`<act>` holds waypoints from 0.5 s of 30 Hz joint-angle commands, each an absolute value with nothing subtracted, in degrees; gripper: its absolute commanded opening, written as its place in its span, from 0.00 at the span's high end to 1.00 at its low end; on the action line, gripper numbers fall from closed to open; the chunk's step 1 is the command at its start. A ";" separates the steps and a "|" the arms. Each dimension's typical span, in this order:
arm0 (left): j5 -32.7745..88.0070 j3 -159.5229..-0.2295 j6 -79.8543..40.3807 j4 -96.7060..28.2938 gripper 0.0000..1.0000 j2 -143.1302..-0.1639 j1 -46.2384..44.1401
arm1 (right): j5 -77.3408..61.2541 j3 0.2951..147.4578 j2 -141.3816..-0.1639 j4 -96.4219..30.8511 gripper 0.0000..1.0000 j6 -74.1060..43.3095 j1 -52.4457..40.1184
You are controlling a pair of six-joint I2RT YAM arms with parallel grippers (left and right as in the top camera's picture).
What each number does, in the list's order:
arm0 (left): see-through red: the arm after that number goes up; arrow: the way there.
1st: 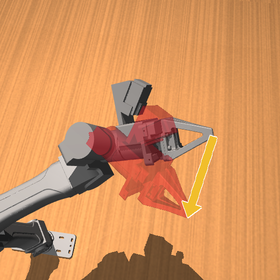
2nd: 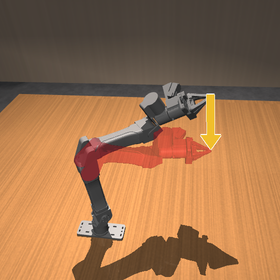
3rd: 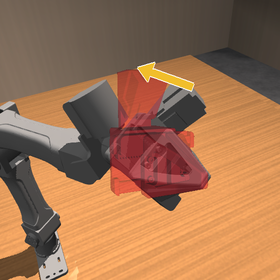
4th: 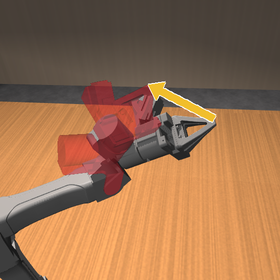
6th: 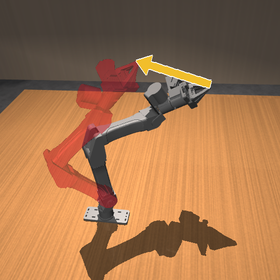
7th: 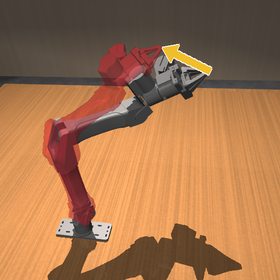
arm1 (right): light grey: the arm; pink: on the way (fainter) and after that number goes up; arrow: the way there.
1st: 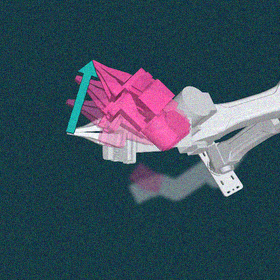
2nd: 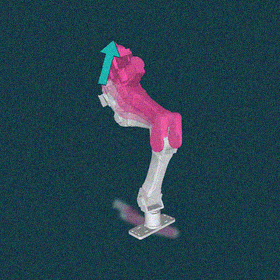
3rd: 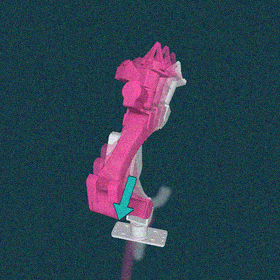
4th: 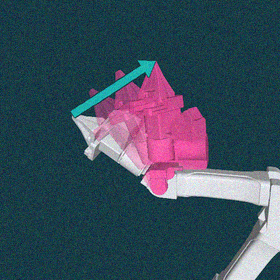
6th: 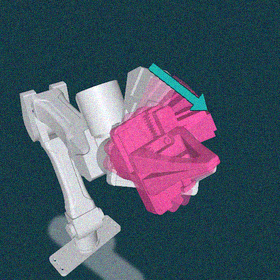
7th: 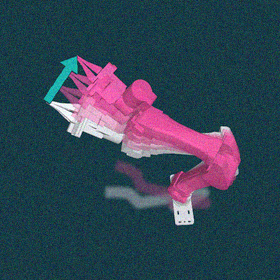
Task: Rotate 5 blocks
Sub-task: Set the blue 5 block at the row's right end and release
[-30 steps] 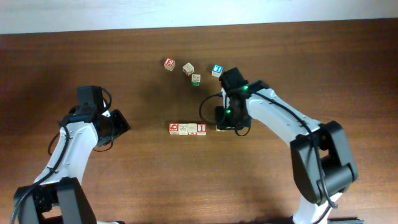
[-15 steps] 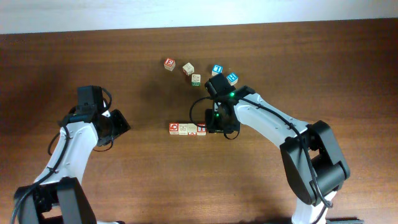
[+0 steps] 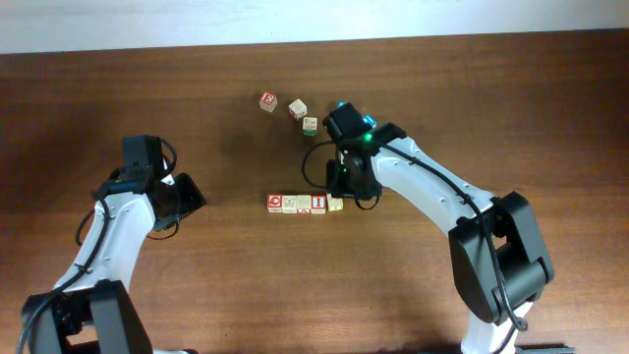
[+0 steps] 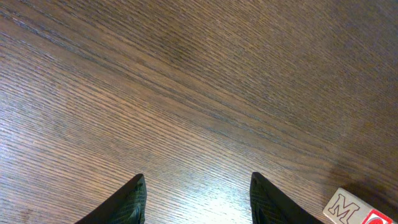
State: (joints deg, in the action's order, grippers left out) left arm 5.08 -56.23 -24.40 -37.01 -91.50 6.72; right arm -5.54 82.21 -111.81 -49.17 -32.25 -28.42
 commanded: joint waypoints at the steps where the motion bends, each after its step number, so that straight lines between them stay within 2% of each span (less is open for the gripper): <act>1: 4.67 -55.86 -23.44 -37.06 0.49 -91.83 6.87 | -2.28 81.84 -113.73 -46.85 0.70 -33.54 -28.12; 6: 4.67 -55.86 -23.44 -37.04 0.48 -91.83 6.87 | -2.26 81.84 -114.85 -45.50 0.71 -33.50 -28.10; 15: 4.67 -55.86 -23.44 -37.08 0.49 -91.83 6.87 | -4.25 81.84 -114.87 -47.59 0.78 -33.56 -28.12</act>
State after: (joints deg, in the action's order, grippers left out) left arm 5.08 -56.23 -24.40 -37.01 -91.50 6.72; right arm -3.53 82.17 -114.52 -46.96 -33.15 -28.42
